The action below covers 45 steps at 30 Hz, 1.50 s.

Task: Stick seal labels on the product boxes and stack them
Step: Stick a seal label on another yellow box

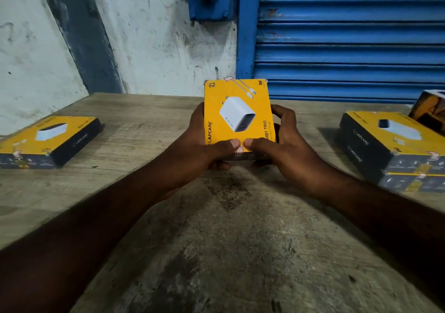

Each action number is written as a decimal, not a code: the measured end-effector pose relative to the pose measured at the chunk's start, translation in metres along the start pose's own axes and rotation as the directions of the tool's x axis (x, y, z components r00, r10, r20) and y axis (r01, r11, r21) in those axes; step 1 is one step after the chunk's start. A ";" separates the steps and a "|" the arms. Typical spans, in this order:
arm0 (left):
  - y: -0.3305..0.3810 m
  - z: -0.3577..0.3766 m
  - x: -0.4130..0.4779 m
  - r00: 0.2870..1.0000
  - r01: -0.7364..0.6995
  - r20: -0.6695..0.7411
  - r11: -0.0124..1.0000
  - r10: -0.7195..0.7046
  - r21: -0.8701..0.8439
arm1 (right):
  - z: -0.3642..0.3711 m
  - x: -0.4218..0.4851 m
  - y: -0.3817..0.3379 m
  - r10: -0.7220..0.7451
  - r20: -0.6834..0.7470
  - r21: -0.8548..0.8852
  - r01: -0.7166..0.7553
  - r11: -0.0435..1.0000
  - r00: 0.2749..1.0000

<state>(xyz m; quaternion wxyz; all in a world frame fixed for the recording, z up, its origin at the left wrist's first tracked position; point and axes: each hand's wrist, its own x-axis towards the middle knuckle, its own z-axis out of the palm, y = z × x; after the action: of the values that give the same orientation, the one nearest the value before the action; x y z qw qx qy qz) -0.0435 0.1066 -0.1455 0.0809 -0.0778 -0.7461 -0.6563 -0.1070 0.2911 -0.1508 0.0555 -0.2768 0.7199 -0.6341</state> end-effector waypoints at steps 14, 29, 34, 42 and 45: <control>0.005 -0.016 0.008 0.995 0.011 -0.103 0.999 -0.015 -0.042 | -0.009 0.008 -0.005 0.028 -0.277 0.083 -0.005 0.997 0.961; 0.011 -0.002 -0.001 0.970 -0.174 -0.161 0.982 0.184 0.077 | -0.008 0.000 -0.008 -0.340 -0.222 -0.160 0.310 0.937 0.914; 0.012 -0.002 0.000 0.942 -0.217 -0.228 0.965 0.248 0.150 | -0.005 -0.003 -0.011 -0.407 -0.224 -0.196 0.368 0.909 0.886; 0.015 -0.003 -0.001 0.902 -0.286 -0.291 0.946 0.319 0.150 | -0.002 -0.005 -0.013 -0.471 -0.218 -0.235 0.422 0.876 0.855; 0.017 -0.003 -0.001 0.888 -0.313 -0.306 0.938 0.344 0.147 | -0.002 -0.006 -0.013 -0.490 -0.204 -0.253 0.438 0.862 0.847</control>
<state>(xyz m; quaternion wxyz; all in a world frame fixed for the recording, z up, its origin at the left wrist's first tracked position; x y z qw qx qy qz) -0.0391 0.1053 -0.1290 0.3167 -0.0892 -0.7281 -0.6013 -0.0988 0.2954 -0.1397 -0.2231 -0.3614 0.6912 -0.5847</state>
